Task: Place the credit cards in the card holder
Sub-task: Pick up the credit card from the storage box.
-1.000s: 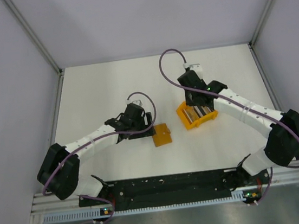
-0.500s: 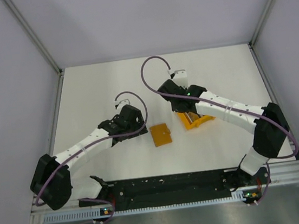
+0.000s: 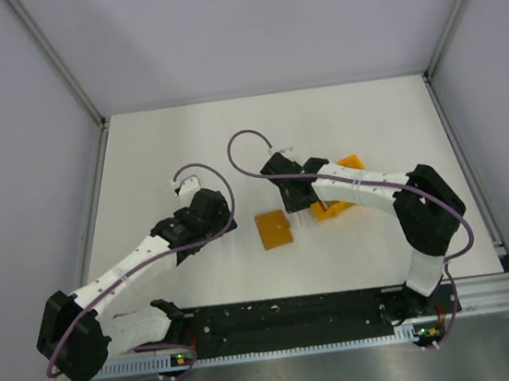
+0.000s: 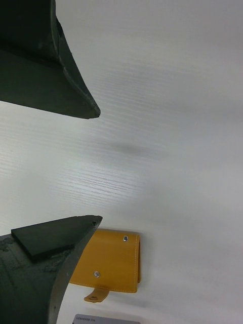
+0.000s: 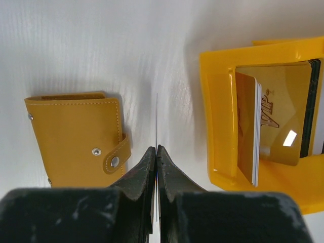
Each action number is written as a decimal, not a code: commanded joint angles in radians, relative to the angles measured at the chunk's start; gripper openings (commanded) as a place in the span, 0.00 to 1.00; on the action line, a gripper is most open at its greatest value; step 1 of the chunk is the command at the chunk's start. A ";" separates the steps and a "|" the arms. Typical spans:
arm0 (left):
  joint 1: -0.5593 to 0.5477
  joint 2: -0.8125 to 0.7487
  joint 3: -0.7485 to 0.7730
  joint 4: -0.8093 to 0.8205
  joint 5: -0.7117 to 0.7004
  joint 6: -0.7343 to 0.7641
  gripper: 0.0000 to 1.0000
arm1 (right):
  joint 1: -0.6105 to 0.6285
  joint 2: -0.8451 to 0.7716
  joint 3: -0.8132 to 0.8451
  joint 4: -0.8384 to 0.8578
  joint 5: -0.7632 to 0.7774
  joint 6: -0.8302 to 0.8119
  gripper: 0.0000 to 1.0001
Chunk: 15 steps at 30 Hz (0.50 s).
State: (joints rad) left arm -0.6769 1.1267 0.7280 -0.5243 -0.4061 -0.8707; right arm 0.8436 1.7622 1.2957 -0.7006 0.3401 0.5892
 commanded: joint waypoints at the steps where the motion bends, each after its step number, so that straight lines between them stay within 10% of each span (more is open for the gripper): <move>1: 0.005 0.001 -0.004 0.021 -0.019 -0.010 0.81 | 0.008 0.006 -0.038 0.104 -0.018 -0.038 0.00; 15: 0.007 0.018 -0.004 0.044 0.006 0.001 0.81 | 0.008 0.033 -0.114 0.176 -0.009 -0.028 0.00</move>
State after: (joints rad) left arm -0.6746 1.1339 0.7254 -0.5198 -0.4049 -0.8703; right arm 0.8436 1.7794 1.2011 -0.5598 0.3244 0.5671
